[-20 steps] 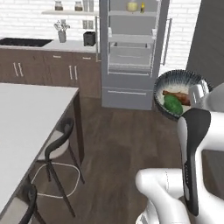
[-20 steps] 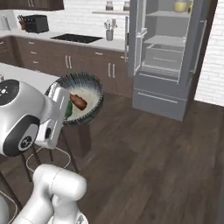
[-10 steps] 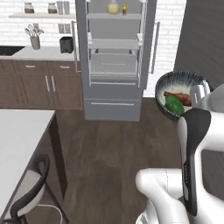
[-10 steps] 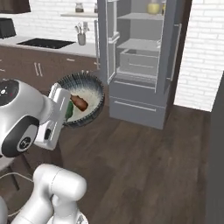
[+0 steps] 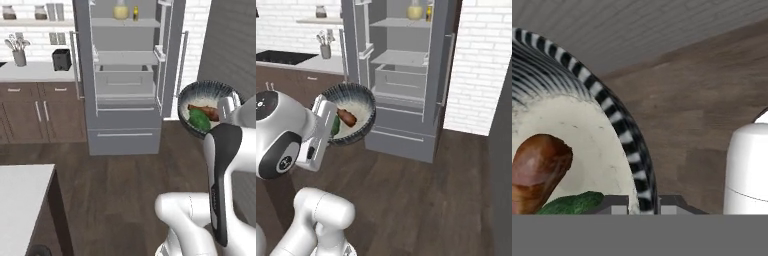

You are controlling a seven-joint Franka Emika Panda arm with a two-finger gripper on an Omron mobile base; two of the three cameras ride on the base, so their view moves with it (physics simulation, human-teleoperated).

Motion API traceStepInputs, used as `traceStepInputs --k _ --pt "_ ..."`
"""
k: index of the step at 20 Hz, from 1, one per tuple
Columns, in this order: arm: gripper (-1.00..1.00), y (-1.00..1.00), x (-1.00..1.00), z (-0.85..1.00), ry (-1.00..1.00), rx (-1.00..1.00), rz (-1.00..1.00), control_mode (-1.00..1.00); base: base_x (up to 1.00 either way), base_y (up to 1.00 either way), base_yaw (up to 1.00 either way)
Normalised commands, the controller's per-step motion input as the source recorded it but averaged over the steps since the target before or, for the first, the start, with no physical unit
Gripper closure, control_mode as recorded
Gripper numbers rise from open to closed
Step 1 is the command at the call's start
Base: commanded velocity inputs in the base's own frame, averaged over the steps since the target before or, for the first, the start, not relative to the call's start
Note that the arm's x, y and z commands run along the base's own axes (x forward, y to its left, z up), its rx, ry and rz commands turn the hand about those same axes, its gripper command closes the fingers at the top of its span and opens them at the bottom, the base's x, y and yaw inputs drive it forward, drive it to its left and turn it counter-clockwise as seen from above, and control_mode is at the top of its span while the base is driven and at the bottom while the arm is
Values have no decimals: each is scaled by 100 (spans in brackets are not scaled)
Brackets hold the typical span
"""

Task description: Pick the chicken drumstick and broccoli from their plates and place them in the bowl. Then put the bowl in the fridge.

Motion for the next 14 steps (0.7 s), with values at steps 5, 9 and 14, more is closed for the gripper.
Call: traceStepInputs --k 5,9,14 --pt "100 0 0 0 0 0 0 100 100 -13 -1" --pt "100 0 0 0 0 0 0 100 100 -11 0" --pt "100 0 0 0 0 0 0 100 100 19 -2"
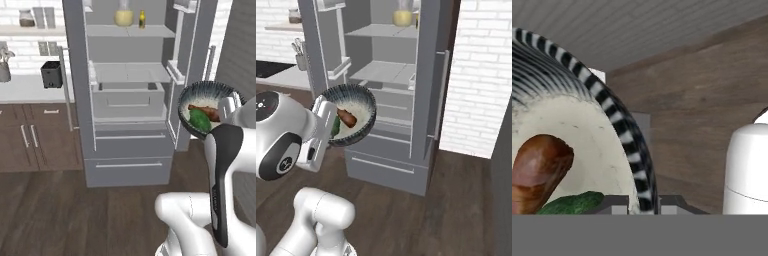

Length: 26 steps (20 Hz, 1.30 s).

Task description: Pick the chicken drumstick and broccoli from their plates and place them in the bowl. Then put the bowl in the fridge.

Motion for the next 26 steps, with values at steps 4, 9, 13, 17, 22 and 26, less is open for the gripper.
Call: traceStepInputs --k 4,9,13,17,22,26 --pt "100 0 0 0 0 0 0 100 100 20 -2" --pt "100 0 0 0 0 0 0 100 100 56 -3" --pt "100 0 0 0 0 0 0 100 96 32 -2" --pt "100 0 0 0 0 0 0 100 99 -10 1" --pt "100 0 0 0 0 0 0 100 90 0 0" --pt "100 0 0 0 0 0 0 100 37 0 0"
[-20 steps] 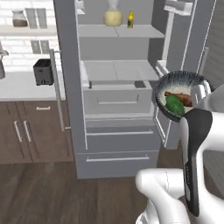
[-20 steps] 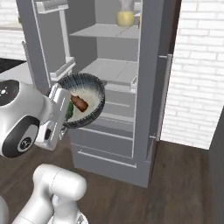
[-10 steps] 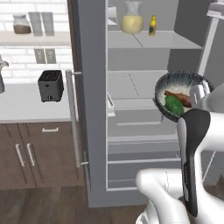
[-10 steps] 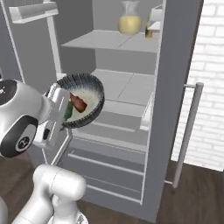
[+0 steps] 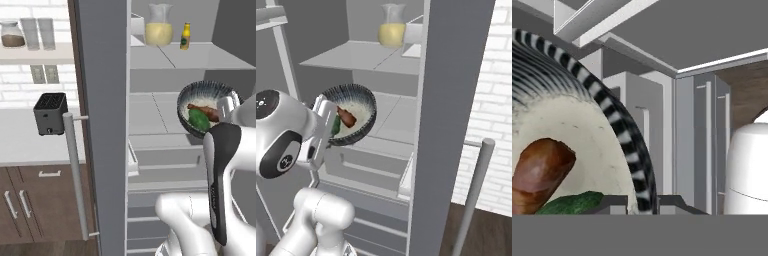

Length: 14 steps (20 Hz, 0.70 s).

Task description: Pick the chicken drumstick and broccoli from their plates and place them in the bowl. Then put the bowl in the fridge.

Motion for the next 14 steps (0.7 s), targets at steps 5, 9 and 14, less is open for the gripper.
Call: traceStepInputs --k 5,9,14 --pt "100 -4 77 -28 7 0 2 -100 14 -1 0" --pt "100 -1 100 -52 4 0 4 -100 0 0 0" --pt "100 -17 100 -46 1 0 4 -100 0 0 0"
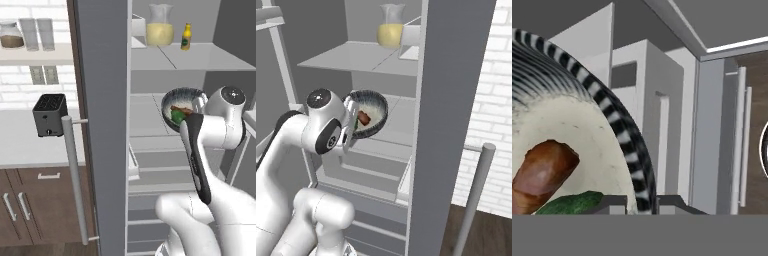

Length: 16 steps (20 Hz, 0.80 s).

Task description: Pick the chicken drumstick and broccoli from their plates and place them in the bowl. Then put the bowl in the fridge.

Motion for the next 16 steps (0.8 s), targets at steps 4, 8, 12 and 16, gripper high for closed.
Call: traceStepInputs --k 4,8,12,16 --pt "100 -1 92 -39 1 0 1 -100 0 0 0" --pt "100 0 93 -38 4 0 0 -100 0 0 0" --pt "100 0 67 -34 8 0 0 -100 0 0 0" --pt "100 0 43 -30 3 0 0 -100 0 0 0"
